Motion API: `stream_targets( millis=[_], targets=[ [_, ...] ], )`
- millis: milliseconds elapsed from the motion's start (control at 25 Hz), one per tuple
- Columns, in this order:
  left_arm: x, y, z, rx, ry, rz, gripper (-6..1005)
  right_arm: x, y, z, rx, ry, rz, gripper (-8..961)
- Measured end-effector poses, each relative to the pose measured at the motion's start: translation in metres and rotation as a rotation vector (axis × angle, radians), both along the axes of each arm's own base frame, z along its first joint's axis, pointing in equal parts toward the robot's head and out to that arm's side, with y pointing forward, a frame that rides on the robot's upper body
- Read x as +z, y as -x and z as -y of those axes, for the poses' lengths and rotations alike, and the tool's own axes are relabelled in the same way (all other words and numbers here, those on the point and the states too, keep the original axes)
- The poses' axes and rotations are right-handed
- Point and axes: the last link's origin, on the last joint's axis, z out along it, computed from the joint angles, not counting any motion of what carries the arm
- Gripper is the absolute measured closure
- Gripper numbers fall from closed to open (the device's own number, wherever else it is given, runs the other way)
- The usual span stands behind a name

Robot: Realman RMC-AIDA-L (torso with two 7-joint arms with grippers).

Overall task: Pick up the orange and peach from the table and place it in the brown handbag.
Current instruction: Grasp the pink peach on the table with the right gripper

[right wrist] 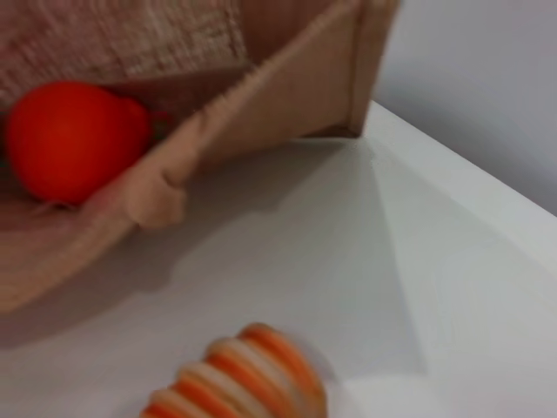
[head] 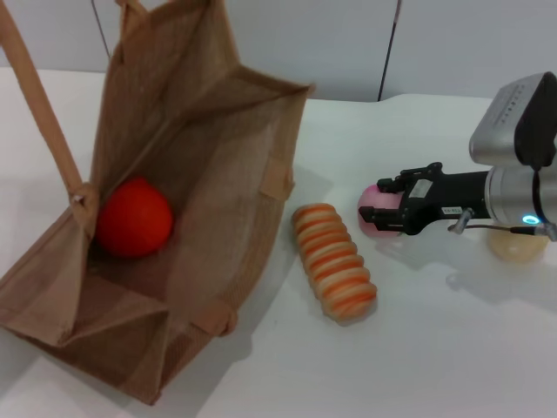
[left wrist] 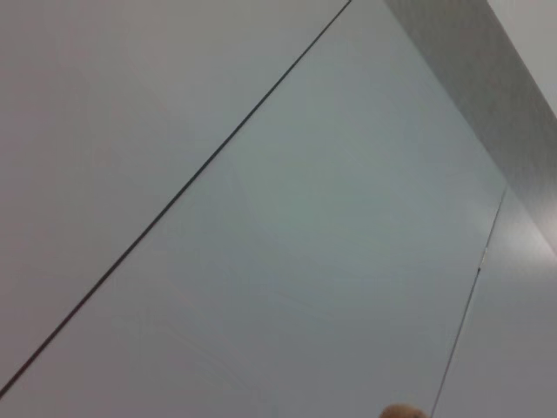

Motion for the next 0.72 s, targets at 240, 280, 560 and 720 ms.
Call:
stream_targets(
  millis=[240,280,560,720],
  targets=[
    [-0.0008,-0.0009,-0.0009,-0.002,0.005,-0.003,878,0.0064,0.0021,0.0024,0.019,0.022,-0.025,383],
    [-0.0008,-0.0009,-0.0010,-0.002,0.005,-0.004,878,0.0068,0.0018,0.0024,0.019,0.021,-0.025,395],
    [-0.0010,-0.0008,-0.0010,-0.001,0.004,-0.006,878,0.0077,-0.0005,0.0014,0.012,0.009,-0.018,710],
    [-0.0012,-0.0008,-0.0012,0.000,0.006,-0.007,878,0.0082,-0.0002,0.0007,0.012,0.005,-0.020,795]
  ],
)
